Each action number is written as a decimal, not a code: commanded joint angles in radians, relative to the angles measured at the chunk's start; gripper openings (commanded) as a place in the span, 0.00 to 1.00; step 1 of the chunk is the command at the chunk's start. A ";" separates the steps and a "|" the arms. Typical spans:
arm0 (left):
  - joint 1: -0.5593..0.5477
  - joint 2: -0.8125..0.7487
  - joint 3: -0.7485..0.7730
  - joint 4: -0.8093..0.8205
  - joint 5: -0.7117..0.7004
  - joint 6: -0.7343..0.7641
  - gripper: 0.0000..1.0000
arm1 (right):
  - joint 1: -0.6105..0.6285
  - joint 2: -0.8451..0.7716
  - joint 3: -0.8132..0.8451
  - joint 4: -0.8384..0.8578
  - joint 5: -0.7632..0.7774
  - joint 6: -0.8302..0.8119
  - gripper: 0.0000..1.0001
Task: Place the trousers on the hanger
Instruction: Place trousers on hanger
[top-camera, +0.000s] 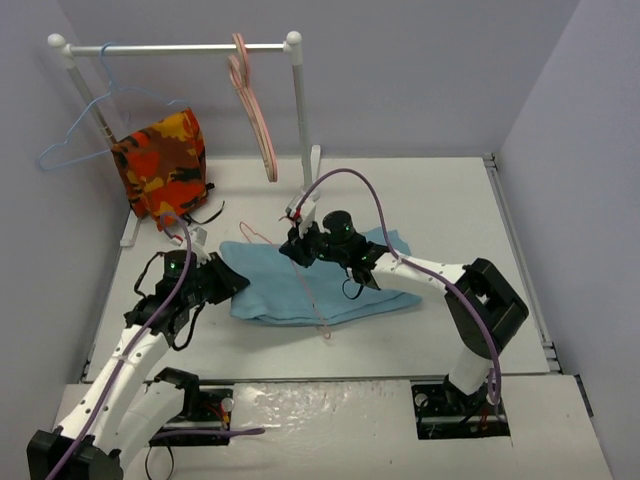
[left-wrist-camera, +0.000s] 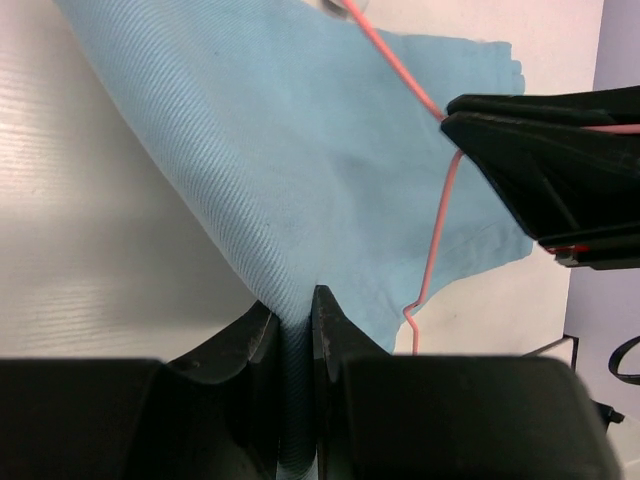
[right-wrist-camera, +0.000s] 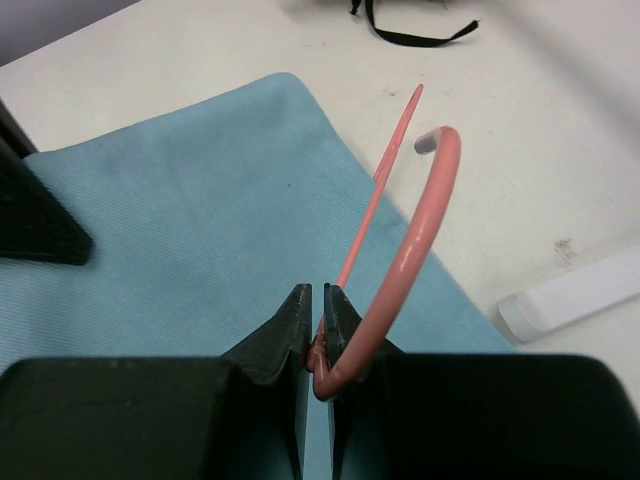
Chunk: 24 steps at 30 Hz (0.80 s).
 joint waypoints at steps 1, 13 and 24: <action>0.005 -0.065 -0.030 0.103 -0.043 -0.075 0.00 | 0.035 -0.095 0.019 0.118 0.180 0.010 0.00; -0.004 -0.226 -0.122 0.125 -0.103 -0.075 0.00 | 0.111 -0.122 0.017 -0.012 0.505 0.070 0.00; -0.011 -0.303 -0.175 0.153 -0.085 -0.072 0.00 | 0.142 -0.132 0.054 -0.184 0.633 0.160 0.00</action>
